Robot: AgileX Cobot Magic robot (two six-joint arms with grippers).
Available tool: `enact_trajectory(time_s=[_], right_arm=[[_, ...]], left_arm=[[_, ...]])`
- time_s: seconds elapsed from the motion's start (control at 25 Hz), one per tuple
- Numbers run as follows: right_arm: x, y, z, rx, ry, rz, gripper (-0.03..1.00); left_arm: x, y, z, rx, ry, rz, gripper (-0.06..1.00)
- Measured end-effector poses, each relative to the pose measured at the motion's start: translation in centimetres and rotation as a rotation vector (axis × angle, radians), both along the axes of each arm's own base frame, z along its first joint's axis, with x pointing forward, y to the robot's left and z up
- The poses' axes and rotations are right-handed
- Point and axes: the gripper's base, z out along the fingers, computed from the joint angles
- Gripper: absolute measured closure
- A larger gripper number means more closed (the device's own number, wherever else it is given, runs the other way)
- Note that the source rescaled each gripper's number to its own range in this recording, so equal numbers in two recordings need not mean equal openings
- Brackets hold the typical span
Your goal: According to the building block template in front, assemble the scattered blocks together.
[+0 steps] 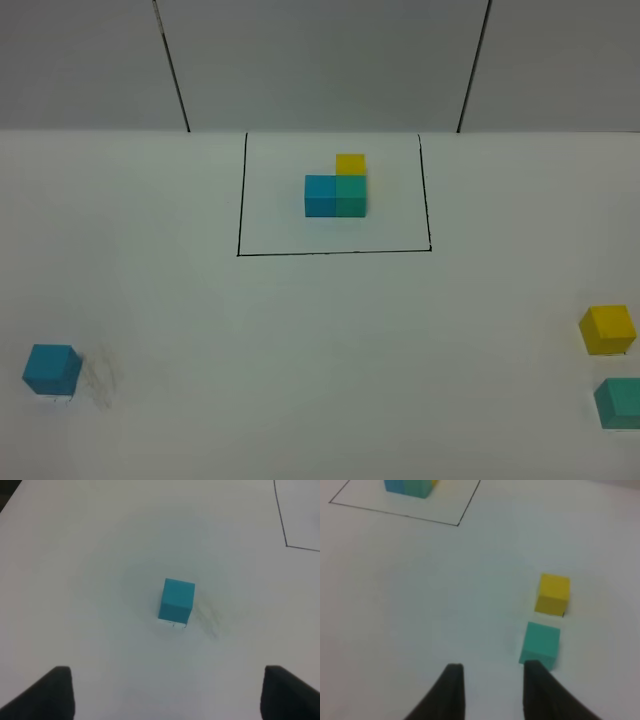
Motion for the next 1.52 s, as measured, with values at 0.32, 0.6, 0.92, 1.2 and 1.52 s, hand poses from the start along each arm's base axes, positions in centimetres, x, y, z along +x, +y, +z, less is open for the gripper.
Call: enact_trajectory(time_s=[0.32, 0.6, 0.92, 1.2, 1.52], right_arm=[[0.00, 0.00, 0.00, 0.000, 0.000, 0.000, 0.86], [0.00, 0.00, 0.00, 0.000, 0.000, 0.000, 0.86], [0.00, 0.00, 0.00, 0.000, 0.000, 0.000, 0.86], [0.00, 0.00, 0.00, 0.000, 0.000, 0.000, 0.86], [0.00, 0.00, 0.00, 0.000, 0.000, 0.000, 0.86]], left_arm=[[0.00, 0.00, 0.00, 0.000, 0.000, 0.000, 0.06], [0.00, 0.00, 0.00, 0.000, 0.000, 0.000, 0.06], [0.00, 0.00, 0.00, 0.000, 0.000, 0.000, 0.06], [0.00, -0.03, 0.00, -0.003, 0.000, -0.002, 0.06], [0.00, -0.02, 0.00, -0.003, 0.000, -0.002, 0.06]])
